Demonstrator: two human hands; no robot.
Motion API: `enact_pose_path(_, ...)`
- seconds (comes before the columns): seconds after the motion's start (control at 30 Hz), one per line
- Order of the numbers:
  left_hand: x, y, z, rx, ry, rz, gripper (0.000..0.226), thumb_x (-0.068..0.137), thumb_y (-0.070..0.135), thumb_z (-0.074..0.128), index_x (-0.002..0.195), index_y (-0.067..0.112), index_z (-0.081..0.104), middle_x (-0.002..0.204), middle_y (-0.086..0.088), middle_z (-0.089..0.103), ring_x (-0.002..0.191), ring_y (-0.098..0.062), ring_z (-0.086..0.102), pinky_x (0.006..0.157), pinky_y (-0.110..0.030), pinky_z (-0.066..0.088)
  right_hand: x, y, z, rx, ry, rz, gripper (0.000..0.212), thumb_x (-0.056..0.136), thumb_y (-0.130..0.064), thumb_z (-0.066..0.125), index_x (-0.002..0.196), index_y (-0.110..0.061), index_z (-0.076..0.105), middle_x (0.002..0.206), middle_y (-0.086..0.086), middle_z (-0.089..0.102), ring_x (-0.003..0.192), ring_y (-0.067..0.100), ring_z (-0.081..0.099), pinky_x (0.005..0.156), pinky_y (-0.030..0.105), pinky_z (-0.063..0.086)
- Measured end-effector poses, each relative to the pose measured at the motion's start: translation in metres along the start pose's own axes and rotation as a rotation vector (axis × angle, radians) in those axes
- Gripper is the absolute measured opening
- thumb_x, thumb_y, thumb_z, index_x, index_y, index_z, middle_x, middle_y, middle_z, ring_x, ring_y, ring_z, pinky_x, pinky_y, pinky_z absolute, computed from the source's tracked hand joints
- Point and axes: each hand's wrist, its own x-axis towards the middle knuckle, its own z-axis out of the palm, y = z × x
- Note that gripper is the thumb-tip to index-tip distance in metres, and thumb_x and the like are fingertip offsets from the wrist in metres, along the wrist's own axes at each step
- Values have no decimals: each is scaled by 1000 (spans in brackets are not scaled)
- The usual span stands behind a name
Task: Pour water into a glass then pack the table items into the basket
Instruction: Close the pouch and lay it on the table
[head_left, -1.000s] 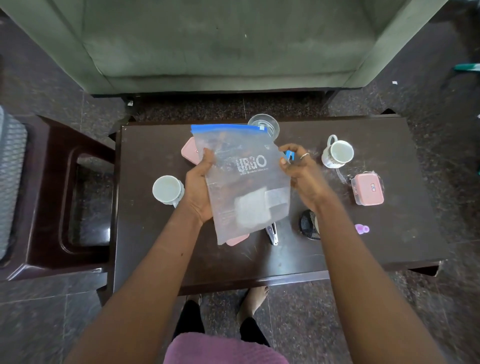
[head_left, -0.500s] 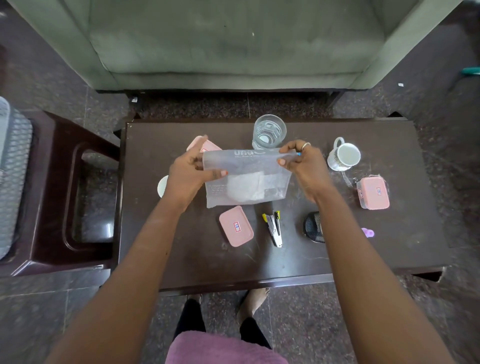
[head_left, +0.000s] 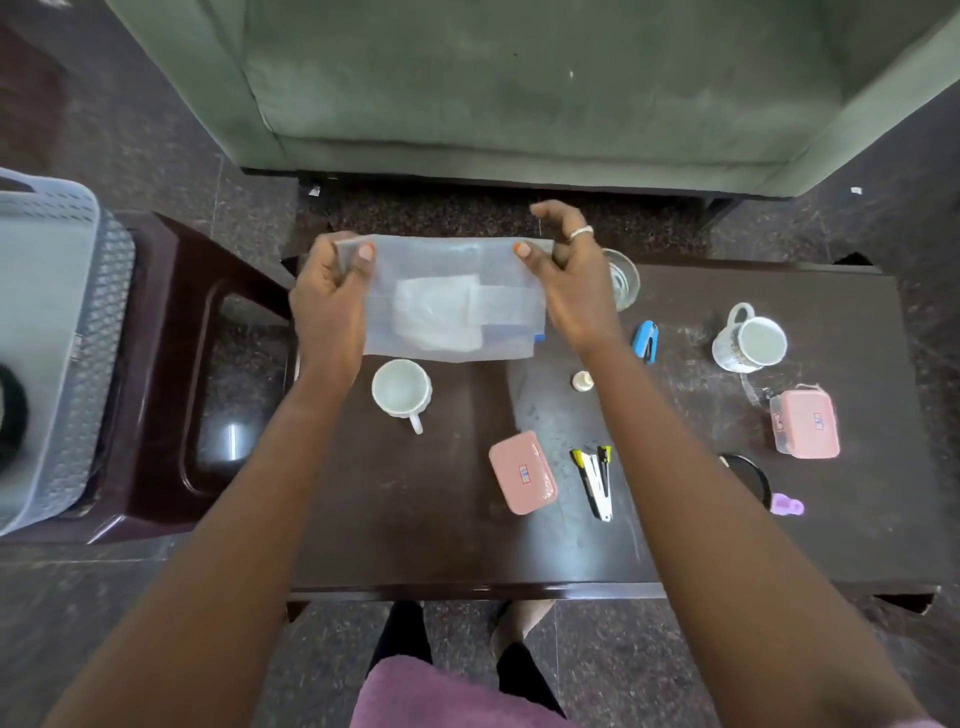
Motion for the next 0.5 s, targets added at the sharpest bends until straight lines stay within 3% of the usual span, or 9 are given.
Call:
enact_pose_path(0.1,20,-9,-13,61,156,-22,9,91,36,51,86,29,53,72,17,54,64,6,49,63,-12,42,8,0,27,72,-171,61,64,85,-8,66,137,-21,31,84,-3,61,67,0,58,71,23,49)
enact_pose_path(0.2,39,-25,-25,165,222,-83,8,93,34,48,91,28,52,73,19,51,67,5,49,59,-5,40,14,6,46,42,-361,82,85,80,2,65,142,-35,20,102,5,64,94,18,64,88,34,52)
enact_pose_path(0.33,60,-54,-40,246,266,-153,23,93,25,49,113,15,51,94,7,56,80,-7,51,59,3,34,29,12,81,-225,-388,158,61,80,2,65,132,-25,46,125,7,57,101,17,54,94,33,48)
enact_pose_path(0.4,68,-67,-45,261,258,-195,31,93,24,48,123,17,45,106,-1,57,89,-13,52,65,-4,33,38,18,100,-373,-344,168,47,81,-2,68,123,-21,57,123,9,60,105,21,55,92,29,45)
enact_pose_path(0.5,75,-85,-46,295,159,-252,46,93,30,49,136,25,34,128,-9,51,110,-23,52,86,-21,35,50,24,126,-549,-304,135,40,84,-2,65,121,-16,60,125,14,57,115,27,52,98,33,43)
